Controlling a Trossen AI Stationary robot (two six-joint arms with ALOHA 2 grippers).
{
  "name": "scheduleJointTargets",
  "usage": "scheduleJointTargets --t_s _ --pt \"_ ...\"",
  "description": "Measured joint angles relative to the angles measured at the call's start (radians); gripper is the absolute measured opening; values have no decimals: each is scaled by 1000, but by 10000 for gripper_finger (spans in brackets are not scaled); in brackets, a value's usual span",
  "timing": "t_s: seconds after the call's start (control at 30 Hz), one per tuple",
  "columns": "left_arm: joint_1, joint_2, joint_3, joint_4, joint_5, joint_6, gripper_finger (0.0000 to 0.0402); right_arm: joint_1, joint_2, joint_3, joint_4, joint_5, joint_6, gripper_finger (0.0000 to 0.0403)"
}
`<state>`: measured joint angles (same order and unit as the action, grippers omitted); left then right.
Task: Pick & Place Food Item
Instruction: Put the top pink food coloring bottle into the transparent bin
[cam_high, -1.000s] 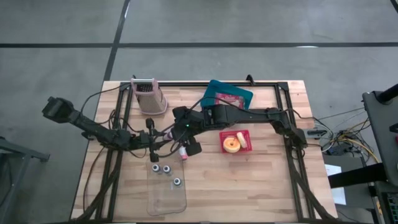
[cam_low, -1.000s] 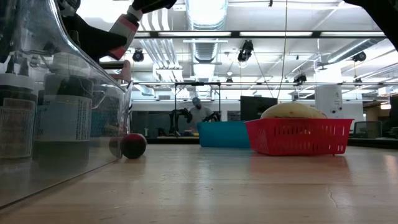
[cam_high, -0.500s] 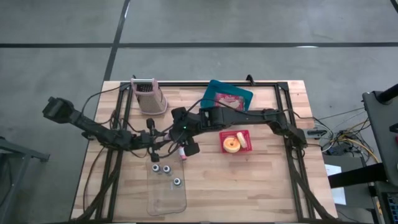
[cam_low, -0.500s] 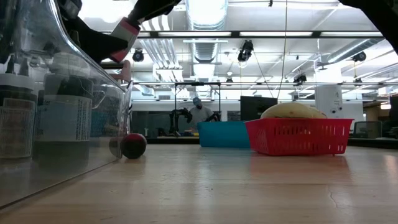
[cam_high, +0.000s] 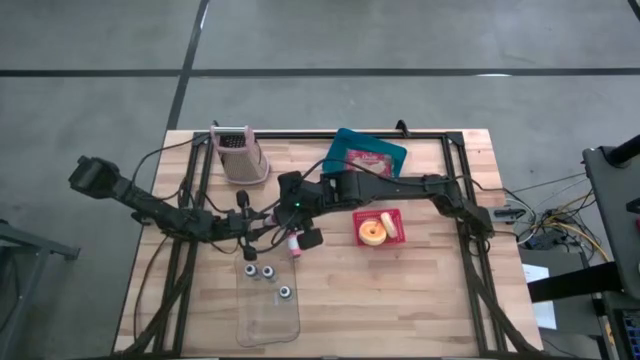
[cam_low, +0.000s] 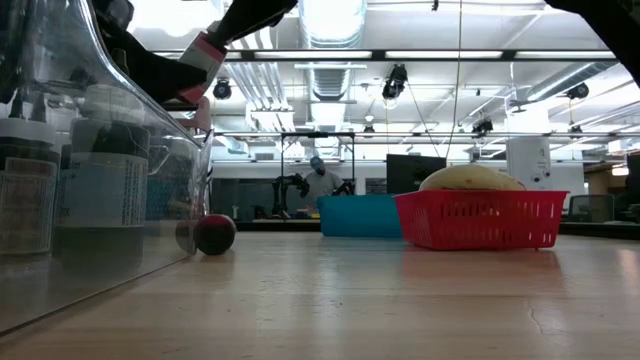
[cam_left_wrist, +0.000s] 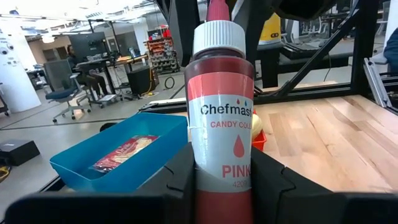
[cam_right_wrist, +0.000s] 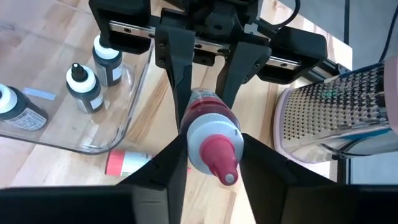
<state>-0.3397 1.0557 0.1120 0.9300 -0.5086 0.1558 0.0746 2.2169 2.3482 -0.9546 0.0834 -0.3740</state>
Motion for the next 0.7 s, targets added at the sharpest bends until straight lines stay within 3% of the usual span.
scheduleJointTargets --t_s 0.1,0.7 --pt "0 0 0 0 1 0 95 0 0 0 -3 0 0 104" --pt "0 0 0 -4 -3 4 95 2 0 0 -9 21 -11 104"
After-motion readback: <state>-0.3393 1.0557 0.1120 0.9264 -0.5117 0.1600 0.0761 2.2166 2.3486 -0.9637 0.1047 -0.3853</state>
